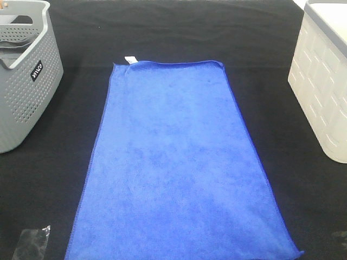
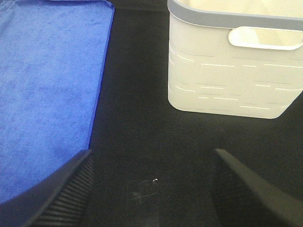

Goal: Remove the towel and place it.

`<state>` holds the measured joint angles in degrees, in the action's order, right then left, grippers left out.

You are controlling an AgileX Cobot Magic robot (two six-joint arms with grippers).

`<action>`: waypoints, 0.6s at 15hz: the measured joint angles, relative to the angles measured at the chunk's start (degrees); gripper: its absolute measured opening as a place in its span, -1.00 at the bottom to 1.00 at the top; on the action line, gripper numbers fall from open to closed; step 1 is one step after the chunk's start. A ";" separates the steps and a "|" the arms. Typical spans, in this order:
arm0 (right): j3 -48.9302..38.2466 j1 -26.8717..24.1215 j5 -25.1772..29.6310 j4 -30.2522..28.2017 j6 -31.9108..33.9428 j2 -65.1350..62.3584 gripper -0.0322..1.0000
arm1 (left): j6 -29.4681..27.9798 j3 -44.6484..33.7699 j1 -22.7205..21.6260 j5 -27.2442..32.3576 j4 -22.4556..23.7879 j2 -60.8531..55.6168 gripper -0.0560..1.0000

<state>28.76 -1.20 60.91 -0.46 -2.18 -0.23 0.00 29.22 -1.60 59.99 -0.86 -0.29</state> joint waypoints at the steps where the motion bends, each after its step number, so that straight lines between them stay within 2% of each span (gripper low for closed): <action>1: 0.00 0.00 0.00 0.00 0.00 0.00 0.41 | 0.00 0.00 0.00 0.00 -0.23 0.00 0.57; 6: 0.00 0.00 0.00 0.00 0.00 0.00 0.41 | 0.00 0.00 -0.29 0.00 -0.52 0.00 0.57; 9: 0.00 0.00 0.00 0.00 0.00 0.00 0.41 | 0.00 0.00 -4.01 0.00 -0.63 0.00 0.57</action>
<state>28.76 -1.20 60.91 -0.46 -2.18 -0.23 0.00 29.22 -5.61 59.99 -1.49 -0.29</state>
